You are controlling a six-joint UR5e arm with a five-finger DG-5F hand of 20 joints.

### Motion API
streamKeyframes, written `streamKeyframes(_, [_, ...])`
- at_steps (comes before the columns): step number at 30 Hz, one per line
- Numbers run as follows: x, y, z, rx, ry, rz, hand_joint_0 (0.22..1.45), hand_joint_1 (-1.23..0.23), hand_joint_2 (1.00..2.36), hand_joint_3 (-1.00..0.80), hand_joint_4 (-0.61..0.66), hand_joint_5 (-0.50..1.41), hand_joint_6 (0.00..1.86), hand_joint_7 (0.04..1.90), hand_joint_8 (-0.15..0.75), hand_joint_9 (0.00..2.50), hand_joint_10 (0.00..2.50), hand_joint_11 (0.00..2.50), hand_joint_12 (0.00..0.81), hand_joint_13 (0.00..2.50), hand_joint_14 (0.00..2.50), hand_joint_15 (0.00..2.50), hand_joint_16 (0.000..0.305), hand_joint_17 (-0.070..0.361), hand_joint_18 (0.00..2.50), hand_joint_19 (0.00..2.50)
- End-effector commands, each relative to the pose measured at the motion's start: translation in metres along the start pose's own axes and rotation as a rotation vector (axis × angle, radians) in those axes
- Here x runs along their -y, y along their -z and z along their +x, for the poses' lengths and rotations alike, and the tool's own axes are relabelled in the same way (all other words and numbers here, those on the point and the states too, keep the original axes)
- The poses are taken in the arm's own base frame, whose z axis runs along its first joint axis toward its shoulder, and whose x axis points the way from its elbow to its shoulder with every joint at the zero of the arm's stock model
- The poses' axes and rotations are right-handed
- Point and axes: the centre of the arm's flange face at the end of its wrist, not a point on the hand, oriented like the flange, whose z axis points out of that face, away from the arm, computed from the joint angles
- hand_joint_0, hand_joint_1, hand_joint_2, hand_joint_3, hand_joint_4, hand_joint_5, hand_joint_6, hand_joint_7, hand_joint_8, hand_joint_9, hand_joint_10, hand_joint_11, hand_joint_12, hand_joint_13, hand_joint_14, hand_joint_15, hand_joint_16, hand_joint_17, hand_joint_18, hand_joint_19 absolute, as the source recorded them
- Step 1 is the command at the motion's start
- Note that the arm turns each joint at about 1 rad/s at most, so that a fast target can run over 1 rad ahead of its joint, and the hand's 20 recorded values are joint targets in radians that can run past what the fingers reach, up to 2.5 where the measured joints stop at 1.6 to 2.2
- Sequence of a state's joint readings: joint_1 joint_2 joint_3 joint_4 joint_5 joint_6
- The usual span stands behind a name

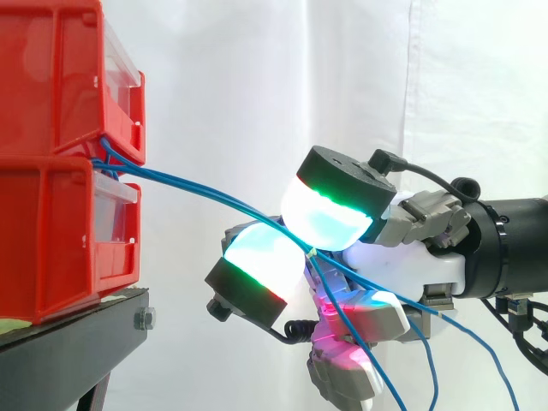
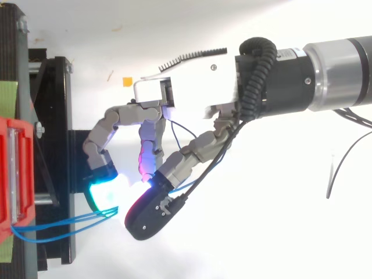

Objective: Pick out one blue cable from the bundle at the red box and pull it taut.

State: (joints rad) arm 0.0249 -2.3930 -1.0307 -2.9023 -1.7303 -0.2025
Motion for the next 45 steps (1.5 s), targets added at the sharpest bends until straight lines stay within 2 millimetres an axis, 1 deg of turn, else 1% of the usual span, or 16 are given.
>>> streamKeyframes(1, [0.0001, 0.0001, -0.0003, 0.0, 0.0, 0.0, 0.72, -0.86, 1.0, -0.48, -0.1, -0.1, 0.93, 1.0, 0.324, 1.45, 0.03, 0.77, 0.404, 1.26, 0.02, 0.65, 0.051, 0.115, 0.99, 0.8])
streamKeyframes(2, [-0.0006, -0.0002, -0.0005, 0.001, 0.0, -0.001, 0.7, -0.84, 1.0, -0.47, -0.1, -0.1, 0.93, 0.96, 0.325, 1.45, 0.03, 0.75, 0.409, 1.26, 0.02, 0.65, 0.051, 0.114, 0.99, 0.81])
streamKeyframes(7, [0.0001, 0.0001, -0.0003, 0.0, 0.0, 0.0, 0.65, -0.76, 1.0, -0.44, -0.08, -0.1, 0.89, 0.97, 0.319, 1.43, 0.02, 0.7, 0.412, 1.26, 0.02, 0.64, 0.052, 0.117, 0.99, 0.83])
streamKeyframes(9, [0.0002, 0.0001, -0.0004, 0.002, 0.0, 0.001, 0.63, -0.67, 1.01, -0.43, -0.04, -0.1, 0.88, 0.95, 0.32, 1.42, 0.03, 0.67, 0.42, 1.26, 0.02, 0.64, 0.054, 0.12, 0.99, 0.83])
streamKeyframes(10, [0.0002, 0.0001, -0.0004, 0.002, 0.0, 0.001, 0.63, -0.61, 1.01, -0.41, -0.02, -0.09, 0.85, 0.99, 0.32, 1.41, 0.03, 0.67, 0.424, 1.26, 0.02, 0.64, 0.054, 0.121, 0.99, 0.84])
streamKeyframes(11, [0.0002, 0.0001, -0.0006, 0.003, 0.0, 0.001, 0.63, -0.58, 1.01, -0.4, -0.01, -0.09, 0.84, 1.0, 0.323, 1.41, 0.02, 0.67, 0.424, 1.26, 0.02, 0.64, 0.054, 0.121, 0.99, 0.84])
streamKeyframes(16, [-0.0001, -0.0002, -0.0008, 0.005, 0.0, -0.002, 0.64, -0.5, 1.01, -0.36, 0.06, -0.09, 0.83, 0.99, 0.344, 1.4, 0.03, 0.68, 0.436, 1.26, 0.02, 0.64, 0.055, 0.124, 0.99, 0.86])
streamKeyframes(23, [-0.0003, -0.0005, 0.0003, 0.004, 0.0, -0.002, 0.64, -0.47, 1.01, -0.38, 0.11, -0.09, 0.79, 1.01, 0.346, 1.39, 0.03, 0.68, 0.435, 1.26, 0.02, 0.64, 0.056, 0.127, 1.0, 0.85])
streamKeyframes(28, [-0.0003, -0.0005, 0.0003, 0.004, 0.0, -0.002, 0.64, -0.46, 1.01, -0.39, 0.1, -0.09, 0.79, 1.01, 0.348, 1.39, 0.03, 0.68, 0.435, 1.25, 0.02, 0.64, 0.056, 0.126, 1.0, 0.84])
streamKeyframes(34, [-0.0005, -0.0009, 0.0014, 0.002, 0.001, -0.002, 0.64, -0.5, 1.01, -0.37, 0.1, -0.09, 0.79, 1.02, 0.354, 1.38, 0.03, 0.69, 0.438, 1.25, 0.02, 0.64, 0.056, 0.126, 0.99, 0.84])
streamKeyframes(35, [-0.0004, -0.0007, 0.0015, 0.002, 0.0, -0.001, 0.61, -0.53, 1.01, -0.42, 0.1, -0.1, 0.8, 1.02, 0.35, 1.38, 0.03, 0.7, 0.439, 1.25, 0.02, 0.64, 0.057, 0.127, 0.99, 0.84])
streamKeyframes(36, [0.0009, -0.0007, 0.0005, 0.004, 0.0, -0.001, 0.61, -0.53, 1.01, -0.42, 0.1, -0.1, 0.8, 1.02, 0.35, 1.38, 0.03, 0.7, 0.439, 1.25, 0.02, 0.64, 0.057, 0.127, 0.99, 0.84])
streamKeyframes(37, [-0.0005, -0.0009, 0.0014, 0.002, 0.001, -0.002, 0.58, -0.53, 1.0, -0.47, 0.1, -0.1, 0.8, 1.01, 0.357, 1.38, 0.03, 0.69, 0.447, 1.25, 0.02, 0.64, 0.057, 0.128, 1.0, 0.84])
streamKeyframes(38, [-0.0005, -0.0009, 0.0013, 0.004, 0.001, -0.002, 0.57, -0.52, 1.0, -0.49, 0.1, -0.1, 0.8, 1.01, 0.357, 1.38, 0.03, 0.7, 0.448, 1.26, 0.02, 0.64, 0.058, 0.13, 1.0, 0.83])
streamKeyframes(42, [-0.0004, -0.0009, 0.0005, 0.011, 0.001, -0.001, 0.53, -0.47, 1.0, -0.5, 0.11, -0.1, 0.8, 0.99, 0.361, 1.39, 0.03, 0.69, 0.457, 1.27, 0.02, 0.63, 0.06, 0.136, 1.03, 0.82])
streamKeyframes(45, [-0.0006, -0.0013, 0.0017, 0.01, 0.001, -0.001, 0.5, -0.49, 1.0, -0.5, 0.12, -0.1, 0.8, 0.98, 0.372, 1.4, 0.02, 0.68, 0.465, 1.28, 0.02, 0.62, 0.063, 0.142, 1.05, 0.8])
